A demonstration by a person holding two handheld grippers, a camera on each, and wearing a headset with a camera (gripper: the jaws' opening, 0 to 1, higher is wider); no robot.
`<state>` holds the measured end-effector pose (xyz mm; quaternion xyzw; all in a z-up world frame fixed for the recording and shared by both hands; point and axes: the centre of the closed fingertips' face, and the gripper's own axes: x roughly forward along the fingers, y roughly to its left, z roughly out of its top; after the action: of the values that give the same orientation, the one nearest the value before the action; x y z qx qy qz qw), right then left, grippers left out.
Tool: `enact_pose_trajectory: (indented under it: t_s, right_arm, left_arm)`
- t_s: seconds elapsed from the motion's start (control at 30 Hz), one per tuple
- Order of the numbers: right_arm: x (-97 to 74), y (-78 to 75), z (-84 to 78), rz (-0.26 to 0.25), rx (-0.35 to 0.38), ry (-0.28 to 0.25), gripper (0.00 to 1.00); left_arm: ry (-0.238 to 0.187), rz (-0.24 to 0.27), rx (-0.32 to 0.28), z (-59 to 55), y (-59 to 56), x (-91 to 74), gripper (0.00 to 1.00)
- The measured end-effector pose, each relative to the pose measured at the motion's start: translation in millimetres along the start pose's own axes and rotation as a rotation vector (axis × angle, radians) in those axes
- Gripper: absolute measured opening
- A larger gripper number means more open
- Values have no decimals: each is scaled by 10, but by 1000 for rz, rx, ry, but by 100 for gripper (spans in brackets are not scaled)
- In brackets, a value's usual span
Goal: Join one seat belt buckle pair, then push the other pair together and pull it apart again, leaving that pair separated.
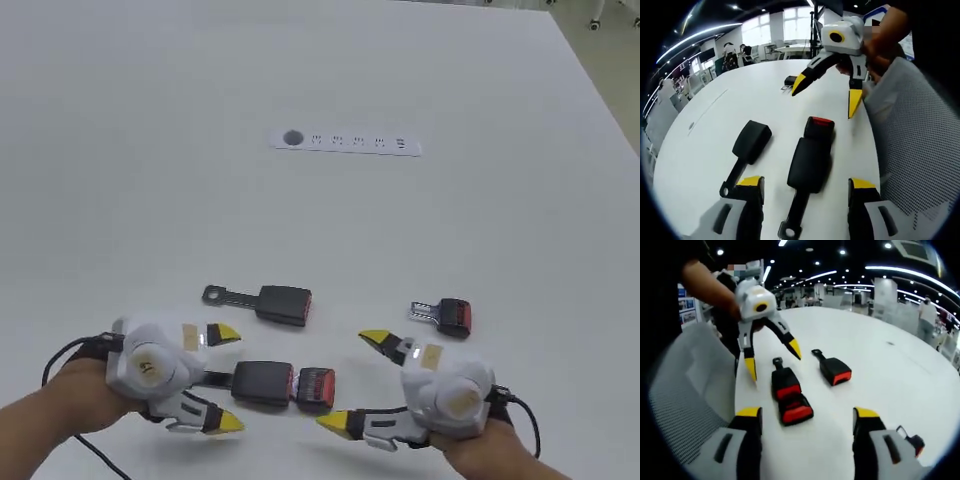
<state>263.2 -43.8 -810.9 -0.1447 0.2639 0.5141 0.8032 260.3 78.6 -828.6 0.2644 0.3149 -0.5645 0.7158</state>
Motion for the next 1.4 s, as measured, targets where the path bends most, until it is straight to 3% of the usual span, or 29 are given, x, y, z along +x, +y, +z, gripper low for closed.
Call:
enact_pose_trajectory:
  t_s: [0.1, 0.17, 0.37, 0.6, 0.87, 1.03, 1.4]
  right_arm:
    - [-191, -163, -73, -10, 20, 24, 75]
    - [-316, -299, -91, -31, 12, 16, 77]
    - [-568, -680, -249, -68, 12, 63, 79]
    - [-747, -1040, -393, -77, 7, 110, 76]
    - [-772, -1349, -545, -43, 22, 151, 76]
    - [-734, -1482, -658, -21, 34, 183, 75]
    - [-661, -1587, -824, 46, 30, 231, 69]
  left_arm:
    - [8, 23, -2, -23, 91, -99, 71]
    - [5, 43, 5, -7, 178, -171, 72]
    - [-11, 80, -1, 61, 449, -277, 71]
    - [-28, 76, 23, 272, 680, -262, 70]
    - [-39, 18, 57, 478, 840, -19, 69]
    - [-15, -42, 53, 450, 892, 177, 68]
    - [7, -95, 53, 401, 1012, 471, 64]
